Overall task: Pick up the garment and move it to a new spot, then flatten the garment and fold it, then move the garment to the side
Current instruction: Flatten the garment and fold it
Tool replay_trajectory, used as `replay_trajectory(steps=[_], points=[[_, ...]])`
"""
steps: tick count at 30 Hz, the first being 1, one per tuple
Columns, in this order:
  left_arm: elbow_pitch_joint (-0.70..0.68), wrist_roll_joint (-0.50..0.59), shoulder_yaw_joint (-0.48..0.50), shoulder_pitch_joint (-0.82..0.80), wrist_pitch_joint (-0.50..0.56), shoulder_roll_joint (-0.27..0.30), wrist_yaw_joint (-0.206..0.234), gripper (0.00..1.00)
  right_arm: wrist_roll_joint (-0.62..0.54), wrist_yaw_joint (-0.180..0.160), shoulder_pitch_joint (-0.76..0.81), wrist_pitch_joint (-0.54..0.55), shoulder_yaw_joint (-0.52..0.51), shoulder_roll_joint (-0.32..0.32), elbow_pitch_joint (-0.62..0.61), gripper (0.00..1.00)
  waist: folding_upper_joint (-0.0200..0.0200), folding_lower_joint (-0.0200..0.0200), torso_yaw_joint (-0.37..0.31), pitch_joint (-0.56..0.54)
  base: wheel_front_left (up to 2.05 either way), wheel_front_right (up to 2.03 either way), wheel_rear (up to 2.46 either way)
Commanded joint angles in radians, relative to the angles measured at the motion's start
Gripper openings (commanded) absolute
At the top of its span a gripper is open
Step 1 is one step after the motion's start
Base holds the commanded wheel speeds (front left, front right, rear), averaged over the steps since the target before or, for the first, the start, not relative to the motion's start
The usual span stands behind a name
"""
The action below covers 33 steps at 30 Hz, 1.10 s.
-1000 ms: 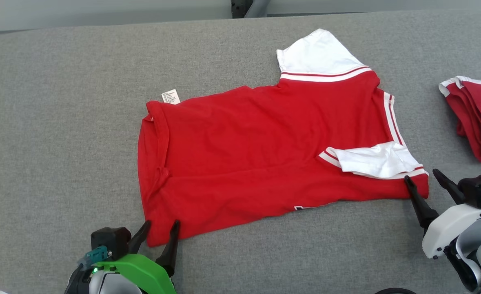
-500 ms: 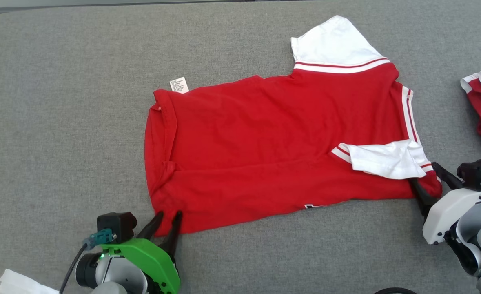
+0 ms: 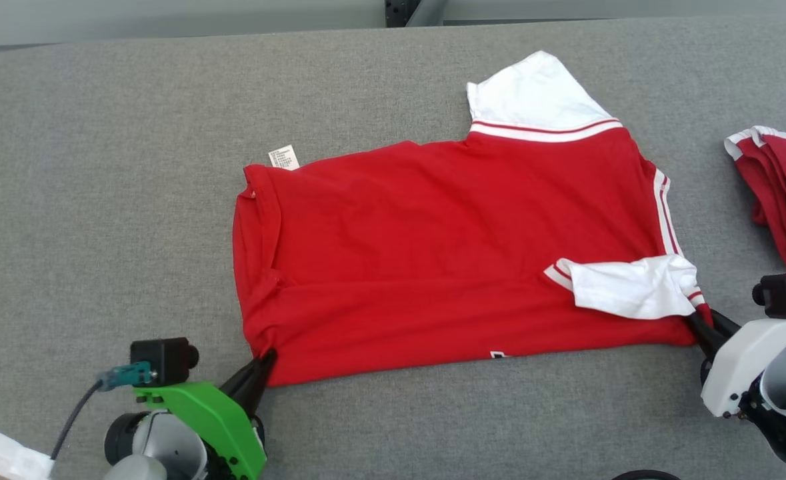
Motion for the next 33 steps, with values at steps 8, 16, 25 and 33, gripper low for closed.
replay_trajectory(steps=[8,16,25,33], points=[[-0.213,-0.078,0.062,0.085,0.106,0.142,0.028,0.00,0.113,-0.002,0.143,0.087,-0.081,-0.089,-0.158,0.00,0.0000,0.0000,-0.025,-0.040,0.00,0.00,0.00],[-0.290,-0.100,0.057,0.194,0.135,0.183,0.076,0.00,0.102,-0.002,0.301,0.154,-0.153,-0.029,-0.258,0.00,0.0000,0.0000,-0.039,-0.035,0.00,0.00,0.00],[-0.247,-0.098,0.055,0.217,0.112,0.169,0.084,0.84,0.028,-0.002,0.342,0.170,-0.184,0.050,-0.276,0.48,0.0000,0.0000,-0.044,-0.036,0.00,0.00,0.00],[-0.275,-0.096,0.057,0.228,0.087,0.148,0.098,1.00,0.010,-0.002,0.328,0.177,-0.232,0.034,-0.335,1.00,0.0000,0.0000,-0.039,-0.043,0.00,0.00,0.00]])
